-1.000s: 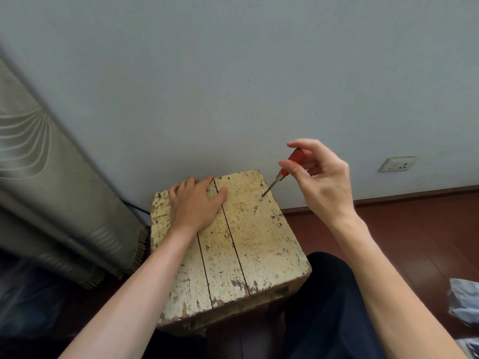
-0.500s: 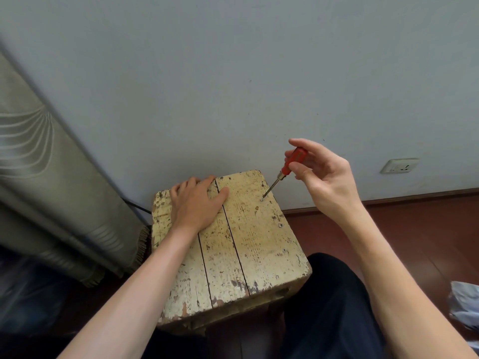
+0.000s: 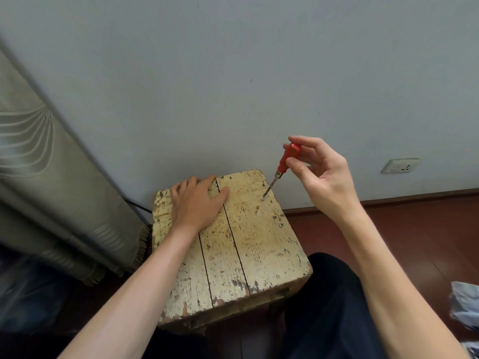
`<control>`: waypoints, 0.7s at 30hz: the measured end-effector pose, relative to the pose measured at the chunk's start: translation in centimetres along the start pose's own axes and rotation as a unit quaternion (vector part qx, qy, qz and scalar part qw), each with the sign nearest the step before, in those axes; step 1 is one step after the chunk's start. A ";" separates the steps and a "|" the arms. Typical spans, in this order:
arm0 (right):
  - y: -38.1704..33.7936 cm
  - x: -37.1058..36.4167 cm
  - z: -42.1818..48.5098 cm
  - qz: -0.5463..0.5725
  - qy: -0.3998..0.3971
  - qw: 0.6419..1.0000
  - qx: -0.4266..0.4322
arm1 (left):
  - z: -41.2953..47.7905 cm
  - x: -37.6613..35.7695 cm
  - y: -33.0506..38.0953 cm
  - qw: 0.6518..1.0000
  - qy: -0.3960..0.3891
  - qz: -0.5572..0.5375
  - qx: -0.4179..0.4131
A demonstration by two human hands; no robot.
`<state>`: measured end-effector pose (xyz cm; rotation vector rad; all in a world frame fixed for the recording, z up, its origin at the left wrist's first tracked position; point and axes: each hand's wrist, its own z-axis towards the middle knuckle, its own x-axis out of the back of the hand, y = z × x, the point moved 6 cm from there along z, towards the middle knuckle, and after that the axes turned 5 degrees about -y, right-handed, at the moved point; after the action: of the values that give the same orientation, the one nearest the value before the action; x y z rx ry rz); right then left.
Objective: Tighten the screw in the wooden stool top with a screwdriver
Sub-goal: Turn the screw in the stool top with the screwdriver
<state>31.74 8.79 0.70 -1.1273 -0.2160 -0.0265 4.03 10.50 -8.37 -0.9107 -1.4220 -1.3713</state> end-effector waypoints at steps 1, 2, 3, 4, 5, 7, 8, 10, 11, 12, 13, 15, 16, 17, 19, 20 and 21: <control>0.1 0.0 0.0 0.017 -0.014 1.000 -0.003 | 0.0 0.0 0.0 1.000 0.000 0.000 0.000; 0.0 0.0 0.0 0.025 -0.023 0.999 -0.004 | 0.0 0.0 0.0 1.000 0.000 0.000 -0.001; -0.1 0.0 0.0 0.025 -0.027 0.999 -0.001 | 0.0 0.0 0.0 1.000 0.000 0.000 -0.001; -0.2 -0.1 0.0 0.021 -0.026 0.999 0.005 | 0.0 0.0 0.0 1.000 0.001 -0.001 0.000; -0.4 -0.2 0.0 0.015 -0.022 1.000 0.013 | 0.0 0.0 0.0 1.000 0.001 -0.001 0.000; -0.7 -0.4 0.1 -0.002 -0.013 1.000 0.026 | 0.0 0.0 0.0 1.000 0.001 0.000 0.001; -0.7 -0.6 0.1 -0.013 -0.007 0.999 0.031 | 0.0 0.0 0.0 1.000 0.002 0.001 0.000; -0.5 -0.9 0.1 -0.035 0.010 0.999 0.032 | -0.1 0.0 0.0 1.000 0.002 -0.001 -0.001; -0.5 -0.9 0.1 -0.042 0.022 0.998 0.030 | -0.1 0.0 0.0 1.000 0.002 -0.002 0.000; -0.5 -0.8 0.1 -0.043 0.035 0.998 0.028 | -0.1 0.1 0.1 1.000 0.003 -0.004 0.000; -0.4 -0.7 0.0 -0.042 0.048 0.998 0.026 | -0.1 0.1 0.1 1.000 0.002 -0.004 0.000; -0.4 -0.6 0.0 -0.040 0.064 0.997 0.026 | -0.1 0.1 0.1 1.000 0.002 -0.001 -0.001; -0.5 -0.6 0.0 -0.041 0.067 0.997 0.027 | -0.1 0.1 0.1 1.000 0.003 -0.001 -0.001; -0.5 -0.7 0.0 -0.043 0.068 0.996 0.027 | -0.1 0.2 0.0 1.000 0.004 0.000 -0.001; -0.5 -0.5 -0.1 -0.056 0.062 0.996 0.025 | -0.1 0.2 0.0 1.000 0.004 0.000 0.000; -0.5 -0.4 -0.1 -0.058 0.050 0.997 0.023 | -0.2 0.2 0.1 1.000 0.003 0.000 0.000; -0.4 -0.3 -0.1 -0.048 0.033 0.998 0.020 | -0.2 0.1 0.1 1.000 0.003 0.001 -0.001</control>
<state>31.42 8.48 0.96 -1.0733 -0.2111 -0.1441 4.12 10.32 -8.20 -0.9087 -1.4160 -1.3731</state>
